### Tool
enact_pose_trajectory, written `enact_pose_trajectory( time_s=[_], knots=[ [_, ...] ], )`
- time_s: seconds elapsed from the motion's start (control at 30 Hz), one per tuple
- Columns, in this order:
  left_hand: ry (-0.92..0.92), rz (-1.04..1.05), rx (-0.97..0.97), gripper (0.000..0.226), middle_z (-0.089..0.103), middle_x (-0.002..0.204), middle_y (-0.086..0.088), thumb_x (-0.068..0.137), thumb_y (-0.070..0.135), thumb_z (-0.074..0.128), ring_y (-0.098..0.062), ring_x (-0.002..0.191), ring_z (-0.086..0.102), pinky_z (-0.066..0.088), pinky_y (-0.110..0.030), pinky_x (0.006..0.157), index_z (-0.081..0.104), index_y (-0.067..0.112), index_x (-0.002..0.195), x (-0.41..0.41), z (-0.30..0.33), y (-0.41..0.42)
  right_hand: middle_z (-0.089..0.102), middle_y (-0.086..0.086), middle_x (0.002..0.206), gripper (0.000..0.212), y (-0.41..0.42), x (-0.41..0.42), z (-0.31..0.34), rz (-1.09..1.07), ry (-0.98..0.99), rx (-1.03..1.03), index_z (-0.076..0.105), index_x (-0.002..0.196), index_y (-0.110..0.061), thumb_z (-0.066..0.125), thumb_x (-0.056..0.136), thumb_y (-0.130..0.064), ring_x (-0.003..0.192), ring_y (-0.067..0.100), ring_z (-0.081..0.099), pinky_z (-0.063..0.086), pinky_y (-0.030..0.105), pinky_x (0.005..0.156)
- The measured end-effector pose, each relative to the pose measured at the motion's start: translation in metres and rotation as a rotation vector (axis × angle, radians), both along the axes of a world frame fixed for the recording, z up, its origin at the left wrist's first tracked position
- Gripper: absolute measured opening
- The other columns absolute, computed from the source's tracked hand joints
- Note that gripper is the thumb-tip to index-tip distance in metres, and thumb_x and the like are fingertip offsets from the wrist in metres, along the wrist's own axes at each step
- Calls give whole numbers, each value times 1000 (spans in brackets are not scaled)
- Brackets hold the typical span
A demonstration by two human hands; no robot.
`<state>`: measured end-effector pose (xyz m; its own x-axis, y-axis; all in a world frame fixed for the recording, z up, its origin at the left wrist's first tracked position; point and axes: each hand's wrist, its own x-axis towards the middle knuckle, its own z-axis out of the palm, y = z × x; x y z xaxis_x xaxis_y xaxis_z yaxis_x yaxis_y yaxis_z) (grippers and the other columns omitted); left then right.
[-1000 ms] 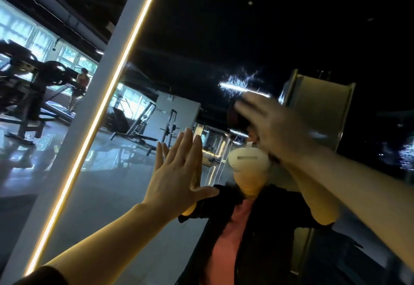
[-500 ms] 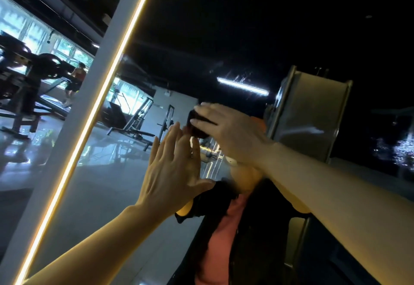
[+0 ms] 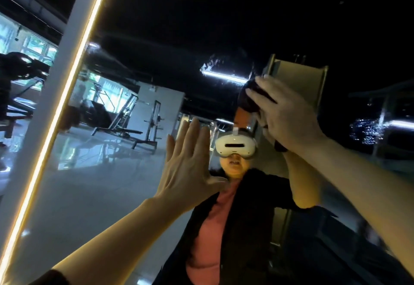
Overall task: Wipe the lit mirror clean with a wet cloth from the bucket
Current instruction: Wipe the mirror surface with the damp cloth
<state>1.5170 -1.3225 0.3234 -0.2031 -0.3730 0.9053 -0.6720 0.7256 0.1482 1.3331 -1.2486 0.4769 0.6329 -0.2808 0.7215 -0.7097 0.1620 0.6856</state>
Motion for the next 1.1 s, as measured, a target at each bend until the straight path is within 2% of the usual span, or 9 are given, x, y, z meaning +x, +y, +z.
enact_pose_trajectory(
  time_s=[0.1, 0.3, 0.5, 0.63, 0.7, 0.8, 0.93, 1.03, 1.1],
  knots=[
    [-7, 31, 10, 133, -25, 161, -9, 58, 98, 24, -25, 146, -29, -11, -55, 118, -12, 16, 156, -11, 0, -2, 48, 19, 145, 58, 0, -2, -15, 58, -58, -42, 52, 139, -6, 68, 84, 5, 136, 37, 43, 31, 43, 113],
    [-33, 65, -34, 129, -13, 163, -13, 65, 95, 30, -30, 150, -15, 2, -60, 118, -2, 11, 157, -12, -4, -9, 53, 14, 143, 46, 7, -22, -94, 99, 273, 246, 59, 134, -10, 53, 89, 0, 136, 31, 45, 39, 46, 111],
    [-32, 63, -29, 128, -18, 163, -9, 65, 91, 41, -25, 148, -22, -2, -56, 119, -10, 18, 156, -10, -5, -7, 49, 21, 144, 59, 12, -25, -32, 62, -196, -137, 54, 137, -5, 72, 82, 7, 134, 37, 46, 32, 42, 110],
    [-24, 71, -45, 125, -12, 164, -11, 65, 93, 30, -26, 150, -16, 2, -57, 119, -4, 15, 157, -12, -6, -8, 50, 20, 145, 48, 9, -28, -100, 82, 147, 153, 54, 137, -6, 49, 91, 4, 135, 37, 45, 44, 51, 107],
    [-29, 70, -49, 126, -11, 164, -12, 66, 94, 32, -27, 150, -14, 2, -57, 119, -1, 13, 157, -12, -6, -7, 50, 19, 145, 52, 14, -37, -92, 62, 248, 213, 54, 137, -7, 55, 87, 7, 135, 37, 46, 45, 52, 106],
    [-37, 76, -43, 128, -12, 163, -12, 64, 90, 40, -28, 150, -16, 1, -58, 119, -2, 12, 157, -12, -5, -6, 51, 23, 141, 60, 16, -38, -45, 47, -21, -40, 55, 136, -3, 72, 79, 9, 131, 39, 50, 38, 43, 107],
    [-38, 83, -46, 129, -13, 163, -12, 64, 89, 44, -29, 150, -16, -1, -56, 119, -3, 12, 156, -13, -6, -4, 46, 22, 146, 51, -7, -3, -11, 67, -355, -263, 49, 141, -3, 64, 91, -2, 133, 40, 46, 36, 43, 108],
    [-38, 89, -50, 127, -8, 163, -15, 65, 91, 39, -30, 150, -12, 2, -57, 118, 1, 10, 157, -13, -6, -4, 41, 19, 151, 49, -37, 44, -11, 113, -409, -278, 45, 145, -6, 56, 99, -16, 141, 38, 37, 37, 48, 113],
    [-45, 84, -59, 126, -8, 163, -15, 66, 91, 34, -31, 150, -12, 3, -58, 119, 0, 11, 157, -12, -5, -3, 43, 19, 150, 48, -52, 68, -26, 126, -275, -182, 46, 144, -6, 48, 102, -29, 140, 38, 38, 36, 49, 114]
  ],
)
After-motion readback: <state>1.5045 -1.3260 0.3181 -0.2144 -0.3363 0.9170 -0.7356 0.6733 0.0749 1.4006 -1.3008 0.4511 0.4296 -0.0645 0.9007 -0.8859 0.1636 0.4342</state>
